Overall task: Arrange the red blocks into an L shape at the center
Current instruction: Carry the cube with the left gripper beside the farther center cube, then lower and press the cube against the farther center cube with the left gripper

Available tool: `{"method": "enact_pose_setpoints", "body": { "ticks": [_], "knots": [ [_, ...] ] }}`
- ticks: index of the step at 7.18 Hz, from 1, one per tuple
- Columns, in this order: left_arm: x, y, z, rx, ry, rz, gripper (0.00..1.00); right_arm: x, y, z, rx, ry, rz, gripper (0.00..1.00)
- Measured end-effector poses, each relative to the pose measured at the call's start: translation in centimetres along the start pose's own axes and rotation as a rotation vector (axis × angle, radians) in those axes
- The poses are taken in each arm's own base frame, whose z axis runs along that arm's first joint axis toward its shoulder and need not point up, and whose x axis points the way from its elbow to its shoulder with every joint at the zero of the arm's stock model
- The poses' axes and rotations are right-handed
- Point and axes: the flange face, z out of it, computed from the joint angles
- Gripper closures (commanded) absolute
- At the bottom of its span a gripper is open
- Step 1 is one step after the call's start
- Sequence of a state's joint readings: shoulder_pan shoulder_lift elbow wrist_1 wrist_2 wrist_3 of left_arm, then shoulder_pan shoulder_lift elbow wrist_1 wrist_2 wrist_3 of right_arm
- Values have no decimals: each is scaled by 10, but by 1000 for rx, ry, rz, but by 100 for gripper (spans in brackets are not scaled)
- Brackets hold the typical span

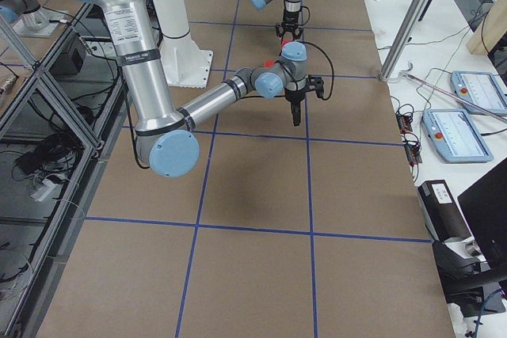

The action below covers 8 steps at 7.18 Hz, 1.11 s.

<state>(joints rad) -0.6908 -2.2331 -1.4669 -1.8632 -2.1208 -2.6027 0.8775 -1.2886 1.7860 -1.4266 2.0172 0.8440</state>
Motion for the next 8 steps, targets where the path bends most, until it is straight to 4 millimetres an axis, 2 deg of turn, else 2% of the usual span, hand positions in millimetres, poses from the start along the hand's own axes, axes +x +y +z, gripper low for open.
{"method": "enact_pose_setpoints", "body": {
  "ticks": [4, 8],
  "knots": [
    [-6, 40, 18, -13, 11, -87, 100, 0, 1, -2, 2, -3, 1, 0],
    [-15, 54, 29, -8, 3, -87, 100, 0, 1, -2, 2, -2, 1, 0]
  ]
}}
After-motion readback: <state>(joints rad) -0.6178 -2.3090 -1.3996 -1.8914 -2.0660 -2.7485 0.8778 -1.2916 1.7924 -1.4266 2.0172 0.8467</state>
